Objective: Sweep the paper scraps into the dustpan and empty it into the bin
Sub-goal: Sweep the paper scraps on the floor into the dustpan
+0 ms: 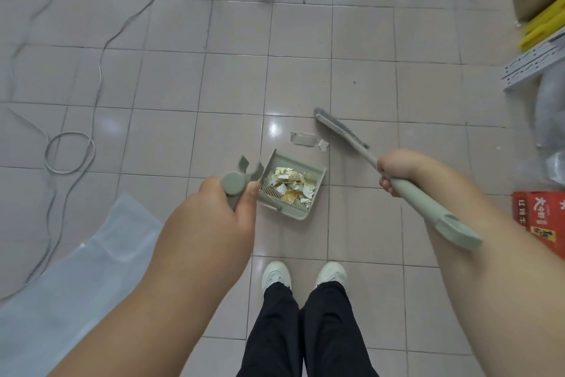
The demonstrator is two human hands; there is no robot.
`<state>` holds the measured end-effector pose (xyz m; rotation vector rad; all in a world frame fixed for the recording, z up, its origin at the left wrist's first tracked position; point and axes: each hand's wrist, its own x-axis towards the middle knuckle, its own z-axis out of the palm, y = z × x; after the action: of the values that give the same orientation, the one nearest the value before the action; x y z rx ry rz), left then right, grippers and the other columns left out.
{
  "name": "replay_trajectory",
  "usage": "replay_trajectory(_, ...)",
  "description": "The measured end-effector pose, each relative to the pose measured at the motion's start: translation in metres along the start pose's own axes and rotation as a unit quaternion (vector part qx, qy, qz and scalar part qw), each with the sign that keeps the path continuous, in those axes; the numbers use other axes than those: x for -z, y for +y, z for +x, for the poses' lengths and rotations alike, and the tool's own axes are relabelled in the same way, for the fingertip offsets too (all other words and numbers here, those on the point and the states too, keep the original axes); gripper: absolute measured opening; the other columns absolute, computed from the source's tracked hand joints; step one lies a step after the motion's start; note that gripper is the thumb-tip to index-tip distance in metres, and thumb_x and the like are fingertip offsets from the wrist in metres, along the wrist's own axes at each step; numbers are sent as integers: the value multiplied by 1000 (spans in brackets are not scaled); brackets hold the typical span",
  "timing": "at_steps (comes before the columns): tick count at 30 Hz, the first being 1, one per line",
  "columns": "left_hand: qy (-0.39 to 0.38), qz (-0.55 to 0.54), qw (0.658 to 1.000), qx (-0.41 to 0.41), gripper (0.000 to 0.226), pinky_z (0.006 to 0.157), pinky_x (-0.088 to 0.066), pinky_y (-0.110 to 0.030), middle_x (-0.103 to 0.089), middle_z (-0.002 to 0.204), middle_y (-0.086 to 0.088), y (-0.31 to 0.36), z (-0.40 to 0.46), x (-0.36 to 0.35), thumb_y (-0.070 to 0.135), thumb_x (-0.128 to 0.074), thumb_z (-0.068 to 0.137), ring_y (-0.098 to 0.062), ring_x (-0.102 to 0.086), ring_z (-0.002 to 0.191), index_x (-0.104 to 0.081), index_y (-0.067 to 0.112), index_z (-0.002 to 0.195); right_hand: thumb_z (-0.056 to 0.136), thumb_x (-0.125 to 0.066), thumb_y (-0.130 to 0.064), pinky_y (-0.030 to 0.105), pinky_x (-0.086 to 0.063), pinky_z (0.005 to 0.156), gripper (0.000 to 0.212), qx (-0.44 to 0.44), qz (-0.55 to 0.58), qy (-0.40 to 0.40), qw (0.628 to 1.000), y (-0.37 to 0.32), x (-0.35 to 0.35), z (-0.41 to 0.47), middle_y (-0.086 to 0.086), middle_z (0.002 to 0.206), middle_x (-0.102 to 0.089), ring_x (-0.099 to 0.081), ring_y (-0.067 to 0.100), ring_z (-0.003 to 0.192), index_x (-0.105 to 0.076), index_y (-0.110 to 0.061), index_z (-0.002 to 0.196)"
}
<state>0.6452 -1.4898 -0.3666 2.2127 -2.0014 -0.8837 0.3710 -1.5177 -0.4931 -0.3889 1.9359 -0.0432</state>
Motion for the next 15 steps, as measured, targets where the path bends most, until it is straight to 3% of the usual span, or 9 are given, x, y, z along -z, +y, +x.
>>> replay_trajectory(5,-12,23,1000,3,40,51,-38,-32,-53,65,0,-11,-6,-6,53,-34,90,-21,-53,60,-44,15,83,98,-27,-7,12,-39,28,21,1,-3,-26,1000,-9,-34,-1,13,60,-44,-42,14,17,-42,-3,84)
replay_trajectory(9,-20,55,998,-2,38,53,-35,-31,-46,62,4,-12,-10,-15,53,-33,91,-23,-46,59,-39,16,84,97,-27,-6,21,-40,39,23,16,-69,-52,996,-10,-53,-11,14,57,-47,-43,20,44,-45,0,110)
replay_trajectory(12,-20,61,998,-6,38,49,-33,-31,-45,61,4,-10,-9,-18,53,-32,91,-22,-45,58,-38,16,85,96,-29,-6,28,-41,48,31,12,-95,-74,993,-2,-67,-28,12,59,-49,-45,21,48,-48,1,119)
replay_trajectory(15,-16,75,997,-17,40,46,-33,-31,-44,61,4,-9,-8,-19,54,-30,91,-21,-46,57,-37,15,86,96,-27,-8,21,-41,45,38,-7,-82,-102,991,10,-68,-56,11,59,-48,-43,19,46,-45,-2,130)
